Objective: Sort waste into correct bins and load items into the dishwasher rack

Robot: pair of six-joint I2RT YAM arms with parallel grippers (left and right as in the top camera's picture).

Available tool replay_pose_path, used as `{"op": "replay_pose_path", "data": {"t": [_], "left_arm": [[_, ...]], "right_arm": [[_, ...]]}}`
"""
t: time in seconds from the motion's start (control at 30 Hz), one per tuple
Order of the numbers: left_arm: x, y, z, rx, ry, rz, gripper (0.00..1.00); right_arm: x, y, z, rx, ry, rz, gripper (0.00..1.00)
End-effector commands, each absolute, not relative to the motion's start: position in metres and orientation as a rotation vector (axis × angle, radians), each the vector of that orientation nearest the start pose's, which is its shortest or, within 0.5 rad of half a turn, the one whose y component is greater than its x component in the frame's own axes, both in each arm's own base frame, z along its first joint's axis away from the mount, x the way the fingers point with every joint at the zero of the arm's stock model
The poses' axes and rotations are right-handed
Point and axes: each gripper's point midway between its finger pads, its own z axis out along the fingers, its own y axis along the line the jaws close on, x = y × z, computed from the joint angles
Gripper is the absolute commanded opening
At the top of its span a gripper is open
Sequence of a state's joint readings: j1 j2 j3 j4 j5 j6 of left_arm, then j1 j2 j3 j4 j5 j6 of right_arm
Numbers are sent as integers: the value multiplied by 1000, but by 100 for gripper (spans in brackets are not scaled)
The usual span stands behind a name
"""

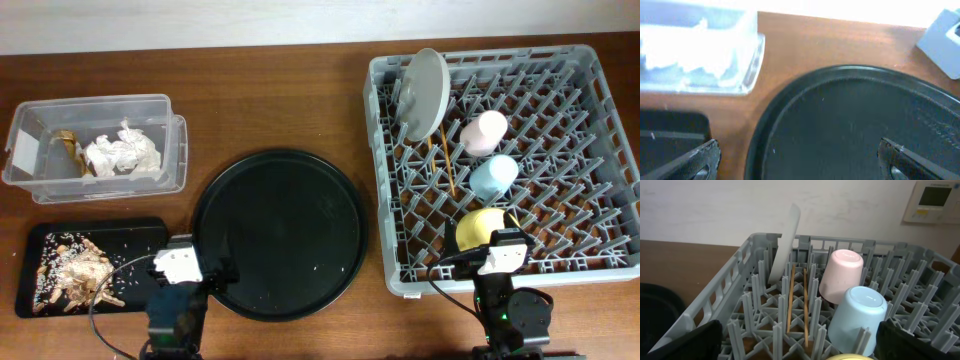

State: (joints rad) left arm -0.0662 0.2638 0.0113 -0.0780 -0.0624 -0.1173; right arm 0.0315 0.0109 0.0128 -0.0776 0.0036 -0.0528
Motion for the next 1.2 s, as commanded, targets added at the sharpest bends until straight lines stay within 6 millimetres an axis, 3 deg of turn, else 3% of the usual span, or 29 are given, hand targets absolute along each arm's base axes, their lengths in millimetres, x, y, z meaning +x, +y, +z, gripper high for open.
{"op": "replay_pose_path", "data": {"t": [0.0,0.23,0.47,0.6,1.17], "left_arm": [[249,-10,121,61,1804,10,99],[246,-4,157,75,1647,76,99],[246,-5,157,219,1638,200,99],[246,-9,156,163,1646,112,99],[246,2,157,105,1648,126,99]], "right_arm": [[246,4,155,-55,1649,-31,98],[246,4,155,-55,1650,-30,98],[246,4,155,-55,1649,-31,98],[246,4,155,-55,1650,-30,98],[246,4,155,-55,1650,-30,98]]}}
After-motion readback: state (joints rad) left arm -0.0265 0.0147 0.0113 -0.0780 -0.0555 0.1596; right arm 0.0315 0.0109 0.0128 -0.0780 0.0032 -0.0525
